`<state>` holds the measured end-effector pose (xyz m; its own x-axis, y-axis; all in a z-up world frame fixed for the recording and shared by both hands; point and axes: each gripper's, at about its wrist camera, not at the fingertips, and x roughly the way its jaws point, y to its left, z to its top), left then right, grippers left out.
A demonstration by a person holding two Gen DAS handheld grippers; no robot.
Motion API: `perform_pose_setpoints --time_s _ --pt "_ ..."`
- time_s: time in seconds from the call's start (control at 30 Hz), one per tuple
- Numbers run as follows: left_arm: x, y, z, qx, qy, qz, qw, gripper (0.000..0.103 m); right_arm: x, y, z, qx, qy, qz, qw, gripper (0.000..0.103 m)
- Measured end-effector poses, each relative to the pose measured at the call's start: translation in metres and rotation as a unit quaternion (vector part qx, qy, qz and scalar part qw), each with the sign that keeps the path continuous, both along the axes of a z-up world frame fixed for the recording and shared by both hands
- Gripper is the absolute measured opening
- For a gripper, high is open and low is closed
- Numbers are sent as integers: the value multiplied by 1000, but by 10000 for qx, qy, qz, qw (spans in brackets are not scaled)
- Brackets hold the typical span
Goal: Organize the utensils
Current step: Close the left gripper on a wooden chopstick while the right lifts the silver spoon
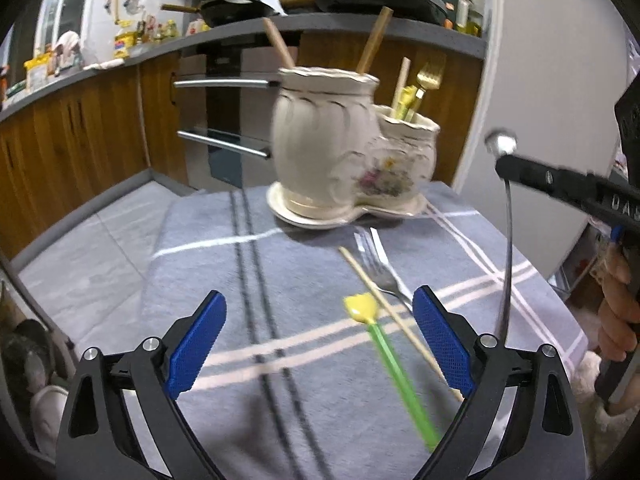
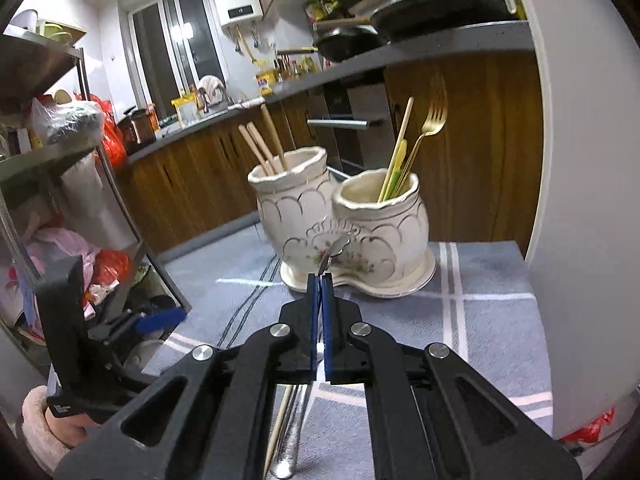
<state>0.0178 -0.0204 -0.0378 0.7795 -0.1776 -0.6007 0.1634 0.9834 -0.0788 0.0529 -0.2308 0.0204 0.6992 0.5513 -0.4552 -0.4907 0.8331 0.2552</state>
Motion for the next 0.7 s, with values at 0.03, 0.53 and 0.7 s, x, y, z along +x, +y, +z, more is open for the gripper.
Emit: perform_pose_setpoints --time_s 0.03,0.53,0.7 --pt "1 -5 0 80 27 -29 10000 89 -2 -2 1 -10 -42 -19 10000 2" --pt "45 -59 -17 544 1091 -321 9920 24 0 -38 6 415 -1 -10 9991 2" --pt "56 -66 -23 830 1282 -323 9877 24 1 -43 3 445 80 49 9990 2"
